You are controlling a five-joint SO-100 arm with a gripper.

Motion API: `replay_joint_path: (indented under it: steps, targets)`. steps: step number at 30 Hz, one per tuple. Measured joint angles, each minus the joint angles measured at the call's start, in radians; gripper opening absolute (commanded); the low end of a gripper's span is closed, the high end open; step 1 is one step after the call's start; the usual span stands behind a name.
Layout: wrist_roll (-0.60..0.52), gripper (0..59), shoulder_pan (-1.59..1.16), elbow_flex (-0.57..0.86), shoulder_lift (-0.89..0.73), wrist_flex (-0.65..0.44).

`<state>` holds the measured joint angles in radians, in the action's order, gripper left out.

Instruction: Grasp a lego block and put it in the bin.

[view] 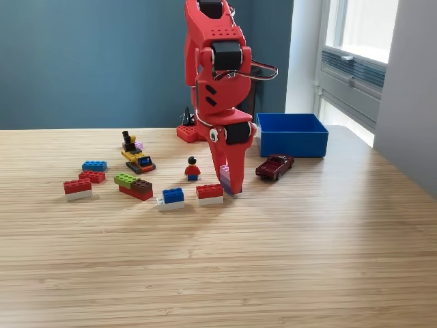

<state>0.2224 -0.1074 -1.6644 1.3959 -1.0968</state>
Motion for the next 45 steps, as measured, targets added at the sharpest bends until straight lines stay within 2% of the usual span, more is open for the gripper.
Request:
replay_joint_path:
  steps: [6, 12, 18, 23, 36, 45]
  targets:
    - [-0.109, 0.0, -0.012, 0.078, 0.0, -0.121]
    - [-0.227, 0.0, -0.091, 0.206, 0.0, -0.29]
    - [-0.331, 0.0, -0.219, 0.334, 0.0, -0.44]
    - [-0.41, 0.0, -0.339, 0.38, 0.0, -0.525]
    - [-0.545, 0.0, -0.773, 0.39, 0.0, -0.62]
    - [-0.617, 0.0, -1.017, 0.371, 0.0, -0.634]
